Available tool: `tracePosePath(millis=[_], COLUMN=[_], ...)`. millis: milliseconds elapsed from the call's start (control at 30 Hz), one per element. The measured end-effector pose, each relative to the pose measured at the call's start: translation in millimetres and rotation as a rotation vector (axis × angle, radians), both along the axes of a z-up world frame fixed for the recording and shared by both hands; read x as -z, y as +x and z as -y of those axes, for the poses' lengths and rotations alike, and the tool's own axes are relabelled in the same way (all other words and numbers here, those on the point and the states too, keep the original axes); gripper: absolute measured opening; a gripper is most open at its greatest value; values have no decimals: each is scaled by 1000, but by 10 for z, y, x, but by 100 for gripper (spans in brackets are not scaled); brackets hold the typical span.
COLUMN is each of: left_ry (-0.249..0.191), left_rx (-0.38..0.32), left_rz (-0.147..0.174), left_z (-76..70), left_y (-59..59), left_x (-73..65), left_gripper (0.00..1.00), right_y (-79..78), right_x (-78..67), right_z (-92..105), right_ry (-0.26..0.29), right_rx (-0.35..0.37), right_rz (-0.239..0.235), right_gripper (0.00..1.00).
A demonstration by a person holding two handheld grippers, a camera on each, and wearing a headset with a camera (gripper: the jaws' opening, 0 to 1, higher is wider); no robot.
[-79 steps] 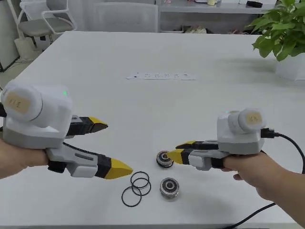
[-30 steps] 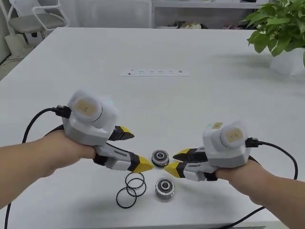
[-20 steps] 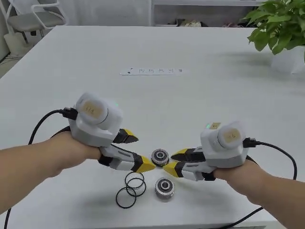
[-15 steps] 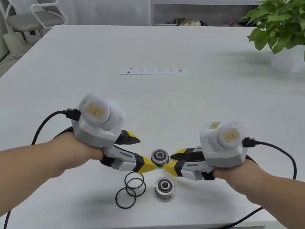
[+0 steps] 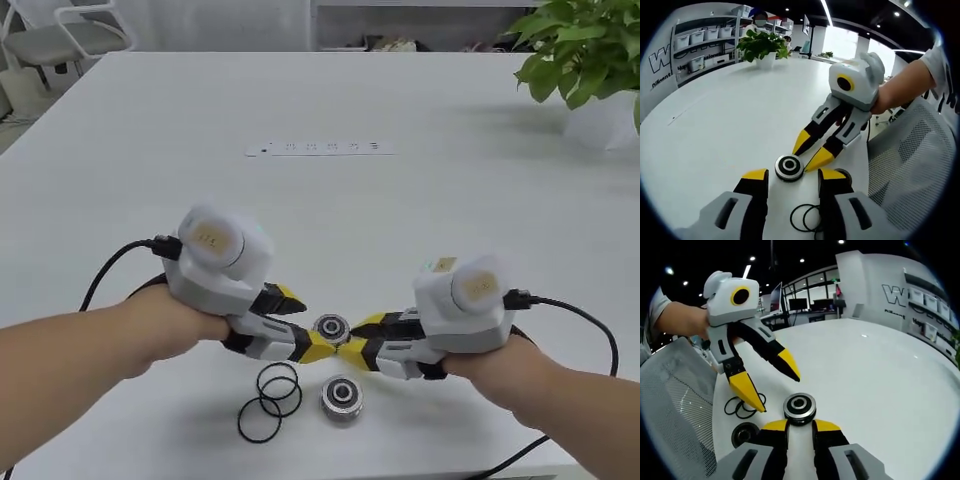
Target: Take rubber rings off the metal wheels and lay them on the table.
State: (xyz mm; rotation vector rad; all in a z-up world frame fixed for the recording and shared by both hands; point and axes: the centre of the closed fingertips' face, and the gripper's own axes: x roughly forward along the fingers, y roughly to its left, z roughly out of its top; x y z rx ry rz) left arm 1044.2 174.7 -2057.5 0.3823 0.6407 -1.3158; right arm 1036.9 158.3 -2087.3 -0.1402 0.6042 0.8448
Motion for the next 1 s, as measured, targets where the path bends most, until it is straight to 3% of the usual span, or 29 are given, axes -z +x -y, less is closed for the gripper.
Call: tracePosePath(millis=[333,733,1000], left_ry=[-7,14,37], left_rx=[4,15,31], left_rz=[-2,2,66], left_z=[79,140,146], left_y=[17,26,53], left_x=[16,96,110], left_gripper=[27,18,12], right_y=[3,15,15], right_x=[1,6,5], right_z=[2,12,11], right_ry=[1,4,4], right_rx=[-2,6,10], right_rz=[0,2,4], right_gripper=[14,12,12])
